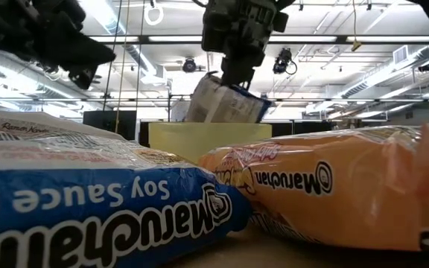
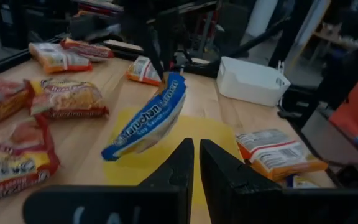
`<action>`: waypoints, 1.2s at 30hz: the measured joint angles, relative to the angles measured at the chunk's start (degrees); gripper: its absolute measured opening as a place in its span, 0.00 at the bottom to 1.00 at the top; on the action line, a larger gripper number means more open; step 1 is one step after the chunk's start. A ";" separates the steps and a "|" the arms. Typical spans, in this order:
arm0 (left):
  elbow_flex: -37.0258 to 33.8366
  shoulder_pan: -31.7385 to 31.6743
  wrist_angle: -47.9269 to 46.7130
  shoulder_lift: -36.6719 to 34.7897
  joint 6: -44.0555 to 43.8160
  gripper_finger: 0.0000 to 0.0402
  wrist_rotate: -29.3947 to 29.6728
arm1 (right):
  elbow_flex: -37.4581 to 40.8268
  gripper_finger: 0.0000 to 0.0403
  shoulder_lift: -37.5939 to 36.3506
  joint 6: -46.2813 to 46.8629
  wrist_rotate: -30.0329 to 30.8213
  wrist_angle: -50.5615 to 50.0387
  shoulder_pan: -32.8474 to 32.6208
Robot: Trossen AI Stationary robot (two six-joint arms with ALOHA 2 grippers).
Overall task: Sort Maruchan noodles
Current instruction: Put the blue noodle pack into the yellow bin
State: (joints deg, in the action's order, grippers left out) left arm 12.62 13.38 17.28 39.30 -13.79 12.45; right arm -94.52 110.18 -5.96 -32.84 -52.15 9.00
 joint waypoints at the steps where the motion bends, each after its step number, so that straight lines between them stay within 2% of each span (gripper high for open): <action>1: 1.45 0.15 0.48 2.15 0.98 0.08 0.00 | 0.00 0.02 0.19 -0.32 -0.82 -0.15 -0.20; 7: 10.12 2.16 0.92 17.43 5.38 0.08 1.63 | 0.15 0.02 1.35 -1.63 -1.57 -0.46 -1.01; 12: 14.09 1.46 -1.54 28.28 5.51 0.08 6.61 | 0.07 0.02 1.99 -2.09 4.71 -0.18 -0.90; 18: 16.23 -1.05 -0.07 34.76 5.94 0.08 8.67 | 0.07 0.03 2.30 -4.33 11.63 2.59 -0.53; 22: 17.89 -1.84 3.02 37.61 12.47 0.10 8.82 | 0.07 0.07 2.15 -5.29 16.39 4.17 -0.57; 28: 18.99 -3.73 5.47 40.09 22.82 0.22 10.49 | 0.07 0.10 2.13 -6.74 19.26 4.96 -0.56; 33: 18.97 -6.75 8.00 43.28 28.70 0.38 10.25 | 0.07 0.05 2.11 -6.84 18.65 5.23 -0.23; 36: 18.99 -8.17 10.36 44.96 31.17 0.47 7.37 | 0.08 0.02 2.11 -6.90 18.26 5.32 0.26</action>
State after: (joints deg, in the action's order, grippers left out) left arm 31.61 5.21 27.64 84.26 17.39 19.82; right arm -94.44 112.29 -12.86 -14.58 -46.83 9.27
